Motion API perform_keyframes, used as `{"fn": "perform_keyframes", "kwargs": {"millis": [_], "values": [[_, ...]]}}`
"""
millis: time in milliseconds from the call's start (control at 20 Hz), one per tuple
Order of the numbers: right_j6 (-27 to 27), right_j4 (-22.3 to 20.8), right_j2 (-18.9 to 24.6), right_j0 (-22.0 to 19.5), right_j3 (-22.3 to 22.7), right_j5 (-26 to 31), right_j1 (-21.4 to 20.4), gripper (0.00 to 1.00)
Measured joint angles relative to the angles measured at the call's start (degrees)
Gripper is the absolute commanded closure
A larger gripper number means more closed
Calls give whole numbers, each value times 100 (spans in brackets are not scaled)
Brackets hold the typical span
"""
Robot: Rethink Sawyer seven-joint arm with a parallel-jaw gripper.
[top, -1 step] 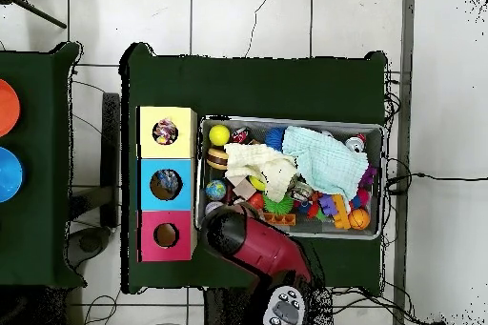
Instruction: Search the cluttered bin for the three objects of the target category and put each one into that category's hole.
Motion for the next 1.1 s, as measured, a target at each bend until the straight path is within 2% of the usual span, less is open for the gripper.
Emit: {"fn": "perform_keyframes", "kwargs": {"millis": [400, 1100], "values": [[0, -1, -275, 146, 1, 334, -105, 0], [0, 1, -146, -32, 188, 257, -103, 0]]}}
